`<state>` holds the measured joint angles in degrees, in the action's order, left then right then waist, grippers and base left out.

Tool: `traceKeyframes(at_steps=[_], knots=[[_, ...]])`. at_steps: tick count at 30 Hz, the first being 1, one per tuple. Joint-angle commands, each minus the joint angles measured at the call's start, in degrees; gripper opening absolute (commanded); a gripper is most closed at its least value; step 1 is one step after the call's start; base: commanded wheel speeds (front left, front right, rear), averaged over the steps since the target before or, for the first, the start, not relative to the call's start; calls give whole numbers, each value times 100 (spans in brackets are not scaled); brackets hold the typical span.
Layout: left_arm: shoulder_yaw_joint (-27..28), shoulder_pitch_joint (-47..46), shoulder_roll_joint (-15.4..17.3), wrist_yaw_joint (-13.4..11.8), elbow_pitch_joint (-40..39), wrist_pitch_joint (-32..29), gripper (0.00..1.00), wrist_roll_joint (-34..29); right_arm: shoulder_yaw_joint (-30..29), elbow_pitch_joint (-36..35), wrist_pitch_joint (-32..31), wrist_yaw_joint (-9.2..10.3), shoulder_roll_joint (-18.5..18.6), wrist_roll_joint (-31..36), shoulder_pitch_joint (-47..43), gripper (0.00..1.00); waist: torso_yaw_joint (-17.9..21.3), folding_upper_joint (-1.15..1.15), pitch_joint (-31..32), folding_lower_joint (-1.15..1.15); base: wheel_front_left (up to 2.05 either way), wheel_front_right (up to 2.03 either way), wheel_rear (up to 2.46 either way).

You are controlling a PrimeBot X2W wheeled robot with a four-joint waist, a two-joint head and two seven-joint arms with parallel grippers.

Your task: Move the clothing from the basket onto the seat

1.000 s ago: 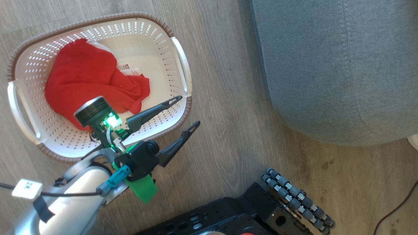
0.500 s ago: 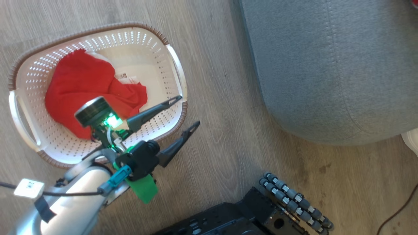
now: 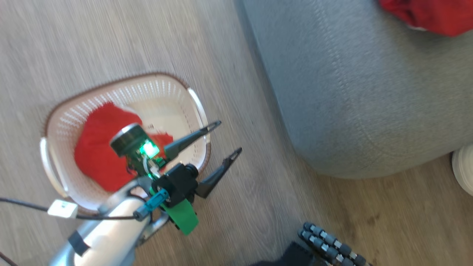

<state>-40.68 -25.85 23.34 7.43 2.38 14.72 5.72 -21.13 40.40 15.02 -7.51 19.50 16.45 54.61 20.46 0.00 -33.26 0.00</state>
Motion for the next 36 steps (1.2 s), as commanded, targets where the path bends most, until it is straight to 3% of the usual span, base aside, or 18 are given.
traceKeyframes(at_steps=[1, 8, 16, 21, 30, 36], knots=[[212, 150, -49, 6, -138, 28, 100, 61, 111, -323, -2, 2, 229, -79, -129, 100, 22, 0, 459, 0, 0, 0, 0], [674, 603, -566, 6, 1, 28, 100, 148, 631, -1557, -2, 2, 209, -1139, -538, 100, -124, 0, 1283, 0, 0, 0, 0], [1178, 991, -998, 6, 96, 28, 100, 248, 1469, -2763, -2, 2, 256, -1691, -1217, 100, -449, 0, 1876, 0, 0, 0, 0], [1520, 1253, -1234, 6, 149, 28, 100, 259, 1731, -3289, -2, 2, 54, -1972, -1684, 100, -763, 0, 2224, 0, 0, 0, 0], [3145, 1685, -1834, -25, 351, 28, 100, 192, 2267, -3574, -2, 2, -210, -2301, -2672, 100, -1477, 0, 2659, 0, 0, 0, 0], [3909, 1958, -2007, -125, 469, 28, 100, 95, 2463, -3504, -2, 2, -579, -2448, -3385, 100, -1813, 0, 2917, 0, 0, 0, 0]])
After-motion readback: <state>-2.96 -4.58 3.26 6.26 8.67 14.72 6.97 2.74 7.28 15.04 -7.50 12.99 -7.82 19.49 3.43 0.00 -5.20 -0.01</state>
